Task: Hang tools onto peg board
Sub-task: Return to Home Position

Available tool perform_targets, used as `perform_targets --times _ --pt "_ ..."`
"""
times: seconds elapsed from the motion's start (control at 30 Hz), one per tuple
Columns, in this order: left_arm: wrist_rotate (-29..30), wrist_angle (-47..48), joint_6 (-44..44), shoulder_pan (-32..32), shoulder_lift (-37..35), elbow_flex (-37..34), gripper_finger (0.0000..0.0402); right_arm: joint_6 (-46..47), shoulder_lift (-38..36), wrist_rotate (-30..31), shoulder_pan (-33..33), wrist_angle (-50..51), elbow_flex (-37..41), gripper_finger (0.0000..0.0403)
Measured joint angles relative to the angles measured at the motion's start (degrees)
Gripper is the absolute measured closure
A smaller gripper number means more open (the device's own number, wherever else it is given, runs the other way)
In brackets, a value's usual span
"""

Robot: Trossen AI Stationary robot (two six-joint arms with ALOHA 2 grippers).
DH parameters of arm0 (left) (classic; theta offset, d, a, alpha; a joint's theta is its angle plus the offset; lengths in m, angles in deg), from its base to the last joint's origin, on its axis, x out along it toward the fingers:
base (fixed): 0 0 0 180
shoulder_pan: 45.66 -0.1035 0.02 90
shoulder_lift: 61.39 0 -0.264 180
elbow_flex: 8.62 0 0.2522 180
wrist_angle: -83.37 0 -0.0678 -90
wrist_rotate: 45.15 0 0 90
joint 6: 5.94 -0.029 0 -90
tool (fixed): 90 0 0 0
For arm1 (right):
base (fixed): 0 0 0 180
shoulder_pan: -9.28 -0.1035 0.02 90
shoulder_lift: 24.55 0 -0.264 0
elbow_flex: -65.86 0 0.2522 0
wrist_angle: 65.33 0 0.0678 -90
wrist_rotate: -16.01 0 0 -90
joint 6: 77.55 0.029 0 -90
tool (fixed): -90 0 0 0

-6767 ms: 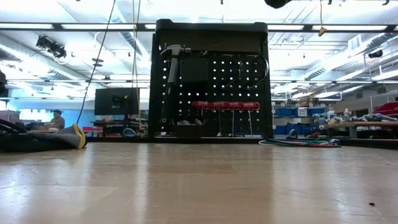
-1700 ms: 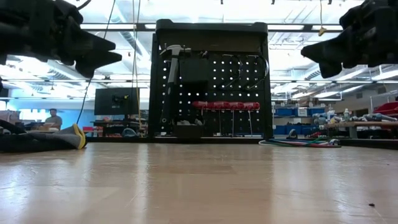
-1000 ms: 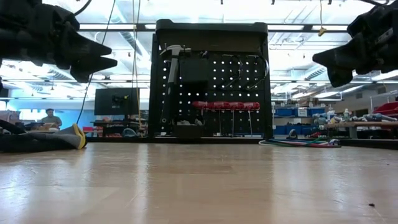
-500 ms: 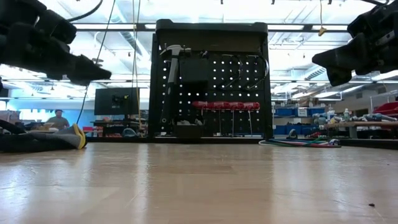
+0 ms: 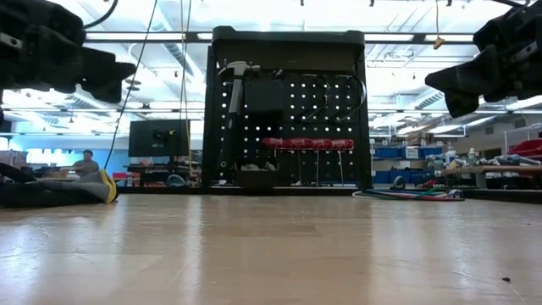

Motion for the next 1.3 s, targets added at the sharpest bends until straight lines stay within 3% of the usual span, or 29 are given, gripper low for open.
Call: perform_targets --times 0.1,0.33,0.5,1.3 --pt "-0.75 -2.46 3.81 -0.35 0.53 -0.9 0.0234 -0.01 0.02 -0.02 0.0 0.04 0.0 0.0367" --pt "2.73 -7.33 0.65 -0.31 -0.14 -0.9 0.0244 -0.02 0.04 -0.17 0.01 -0.01 0.0 0.037" --pt "2.73 -10.13 4.66 -0.31 -0.03 -0.9 0.0244 -0.02 0.04 -0.17 0.0 -0.5 0.0 0.0369" --pt "2.74 -10.11 7.11 -0.31 -0.01 -0.92 0.0244 -0.01 0.04 -0.17 0.0 -1.23 0.0 0.0369"
